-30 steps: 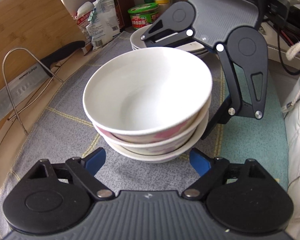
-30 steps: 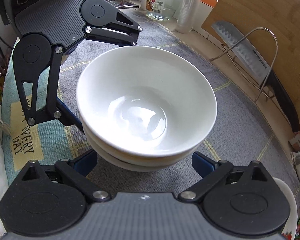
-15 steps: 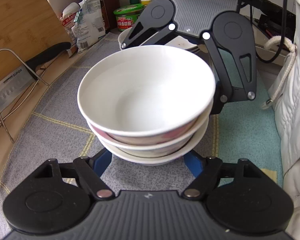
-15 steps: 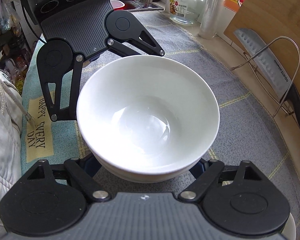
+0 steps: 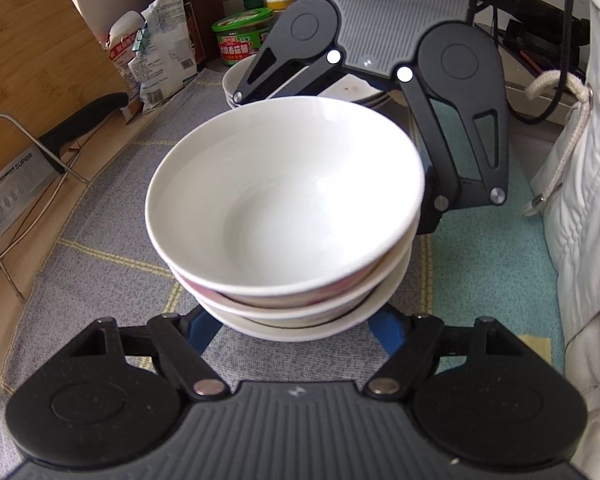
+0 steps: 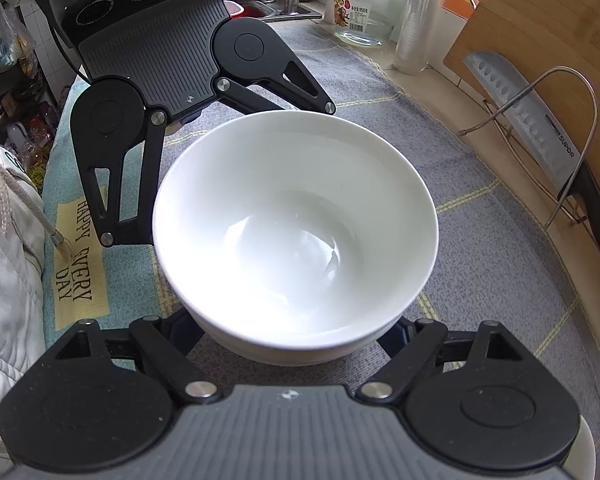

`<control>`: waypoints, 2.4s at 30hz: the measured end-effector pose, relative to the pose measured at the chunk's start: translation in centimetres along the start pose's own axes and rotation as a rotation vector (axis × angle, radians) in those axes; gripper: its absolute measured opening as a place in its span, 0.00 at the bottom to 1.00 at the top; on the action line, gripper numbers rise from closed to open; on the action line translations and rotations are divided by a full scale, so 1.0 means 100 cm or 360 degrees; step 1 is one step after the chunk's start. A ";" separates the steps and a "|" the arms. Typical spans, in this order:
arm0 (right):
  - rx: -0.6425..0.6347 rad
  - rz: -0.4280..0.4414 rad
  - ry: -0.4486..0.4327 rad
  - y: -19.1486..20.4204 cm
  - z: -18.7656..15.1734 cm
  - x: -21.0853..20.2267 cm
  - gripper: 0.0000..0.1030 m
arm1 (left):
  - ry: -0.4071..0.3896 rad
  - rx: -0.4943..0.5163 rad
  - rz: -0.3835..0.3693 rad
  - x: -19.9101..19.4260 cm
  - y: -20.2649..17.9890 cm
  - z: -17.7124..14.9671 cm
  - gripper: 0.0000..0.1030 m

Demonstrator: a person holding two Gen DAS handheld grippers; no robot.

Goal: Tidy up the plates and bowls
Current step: 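Lift the bowl stack with both grippers toward the plate stack, then lower the bowl stack onto the top plate with both grippers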

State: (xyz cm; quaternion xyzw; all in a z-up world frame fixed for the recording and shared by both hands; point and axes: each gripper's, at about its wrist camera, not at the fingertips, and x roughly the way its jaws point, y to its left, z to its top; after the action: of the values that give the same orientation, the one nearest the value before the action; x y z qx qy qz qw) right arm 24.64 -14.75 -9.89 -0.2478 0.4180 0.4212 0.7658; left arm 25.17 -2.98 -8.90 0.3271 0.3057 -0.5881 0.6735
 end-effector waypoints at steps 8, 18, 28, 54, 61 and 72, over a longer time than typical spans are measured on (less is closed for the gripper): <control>-0.0023 -0.0014 0.0000 0.004 0.000 -0.002 0.87 | 0.0021 -0.0006 0.0035 -0.001 -0.007 0.003 0.76; -0.0036 -0.0018 -0.0027 0.017 -0.003 -0.020 0.87 | 0.0076 0.0003 0.0070 -0.012 -0.026 0.021 0.76; -0.0050 -0.0036 -0.0056 0.017 -0.019 -0.056 0.87 | 0.0116 0.0007 0.0083 -0.014 -0.044 0.062 0.76; 0.0128 -0.0318 -0.0008 -0.054 -0.110 -0.126 0.87 | 0.0028 0.0309 0.0041 0.070 -0.032 0.176 0.76; 0.0169 -0.0335 0.0019 -0.072 -0.125 -0.122 0.87 | 0.0028 0.0324 0.0028 0.093 -0.023 0.187 0.76; 0.0196 -0.0329 0.0049 -0.085 -0.132 -0.112 0.87 | 0.0038 0.0320 0.0011 0.107 -0.012 0.193 0.76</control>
State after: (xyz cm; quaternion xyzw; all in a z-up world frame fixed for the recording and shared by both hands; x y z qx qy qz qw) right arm 22.85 -33.79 -7.11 -0.2487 0.4270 0.3096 0.8124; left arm 25.80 -24.83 -5.96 0.4010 0.2520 -0.6097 0.6356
